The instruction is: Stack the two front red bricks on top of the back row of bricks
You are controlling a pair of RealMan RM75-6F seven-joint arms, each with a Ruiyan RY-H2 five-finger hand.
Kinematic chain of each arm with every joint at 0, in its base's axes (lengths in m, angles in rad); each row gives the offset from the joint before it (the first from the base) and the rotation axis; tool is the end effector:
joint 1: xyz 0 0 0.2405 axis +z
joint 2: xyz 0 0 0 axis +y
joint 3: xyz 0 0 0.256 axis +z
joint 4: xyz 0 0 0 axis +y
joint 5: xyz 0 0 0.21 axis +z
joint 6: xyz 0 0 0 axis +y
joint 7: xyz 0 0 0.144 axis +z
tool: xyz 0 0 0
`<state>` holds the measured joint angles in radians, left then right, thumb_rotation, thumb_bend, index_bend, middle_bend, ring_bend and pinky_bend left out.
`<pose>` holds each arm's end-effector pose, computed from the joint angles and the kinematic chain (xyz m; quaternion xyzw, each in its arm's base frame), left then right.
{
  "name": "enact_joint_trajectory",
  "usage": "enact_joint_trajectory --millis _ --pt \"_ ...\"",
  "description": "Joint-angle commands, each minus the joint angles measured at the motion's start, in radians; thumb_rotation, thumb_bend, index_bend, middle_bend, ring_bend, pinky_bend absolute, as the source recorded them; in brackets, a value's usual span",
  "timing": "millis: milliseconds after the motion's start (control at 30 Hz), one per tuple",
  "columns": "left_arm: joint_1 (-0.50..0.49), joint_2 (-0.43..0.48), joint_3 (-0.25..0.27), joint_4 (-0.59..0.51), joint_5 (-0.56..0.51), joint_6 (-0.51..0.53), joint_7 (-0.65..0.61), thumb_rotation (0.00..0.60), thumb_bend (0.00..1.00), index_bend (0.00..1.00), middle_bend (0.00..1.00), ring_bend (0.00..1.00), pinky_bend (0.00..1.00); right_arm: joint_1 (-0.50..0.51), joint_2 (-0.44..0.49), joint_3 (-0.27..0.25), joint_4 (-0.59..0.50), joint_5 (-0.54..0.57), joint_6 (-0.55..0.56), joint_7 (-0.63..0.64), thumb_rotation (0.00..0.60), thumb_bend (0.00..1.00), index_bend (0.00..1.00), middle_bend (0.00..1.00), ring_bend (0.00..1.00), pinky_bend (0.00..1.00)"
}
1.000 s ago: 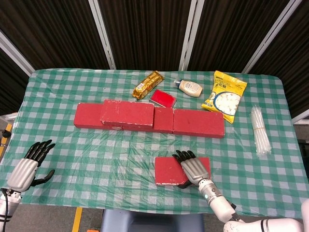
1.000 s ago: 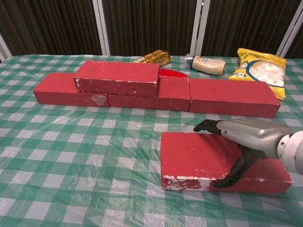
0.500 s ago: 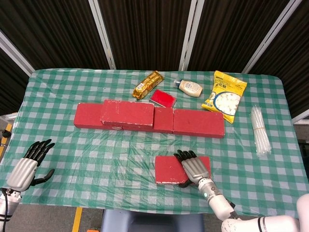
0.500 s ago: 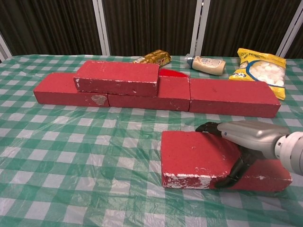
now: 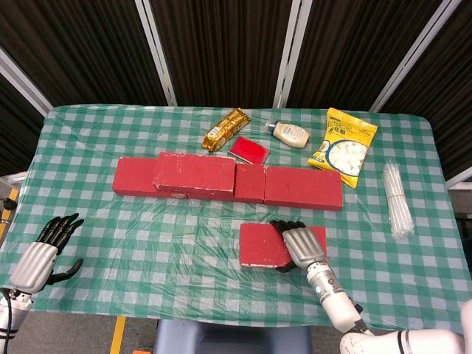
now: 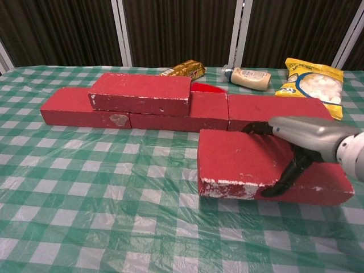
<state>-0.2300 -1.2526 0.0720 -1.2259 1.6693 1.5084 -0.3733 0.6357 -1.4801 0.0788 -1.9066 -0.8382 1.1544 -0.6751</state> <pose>-0.3310 0.2084 0.1301 -0.6667 -0.3796 -0.4440 0.4629 -0.1498 -0.2594 -0.0094 0.7293 -0.4593 0.2873 0.4178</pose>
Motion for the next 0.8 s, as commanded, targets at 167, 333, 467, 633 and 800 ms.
enact_joint_trajectory --millis 167,333,467,633,800 --pt "0.0 -0.007 -0.003 -0.002 0.0 -0.012 0.032 0.572 0.37 0.0 0.0 0.0 0.0 0.097 0.145 0.18 -0.033 0.138 -0.057 0.017 0.6 0.07 0.61 0.43 0.36 0.51" --pt "-0.004 -0.023 -0.006 0.012 -0.016 -0.047 0.071 0.57 0.37 0.0 0.0 0.0 0.0 0.218 0.22 0.269 0.068 0.297 -0.18 -0.009 0.6 0.07 0.61 0.43 0.36 0.47" --pt "-0.008 -0.037 -0.012 0.019 -0.033 -0.074 0.096 0.572 0.37 0.0 0.0 0.0 0.0 0.302 0.239 0.28 0.201 0.405 -0.309 -0.005 0.6 0.07 0.6 0.43 0.36 0.46" --pt "-0.018 -0.057 -0.022 0.032 -0.058 -0.113 0.126 0.572 0.37 0.0 0.0 0.0 0.0 0.406 0.196 0.247 0.428 0.472 -0.508 0.023 0.6 0.08 0.59 0.43 0.36 0.44" --pt "-0.025 -0.073 -0.031 0.045 -0.081 -0.146 0.144 0.572 0.37 0.0 0.0 0.0 0.0 0.471 0.112 0.208 0.611 0.431 -0.621 0.066 0.6 0.09 0.58 0.43 0.36 0.39"
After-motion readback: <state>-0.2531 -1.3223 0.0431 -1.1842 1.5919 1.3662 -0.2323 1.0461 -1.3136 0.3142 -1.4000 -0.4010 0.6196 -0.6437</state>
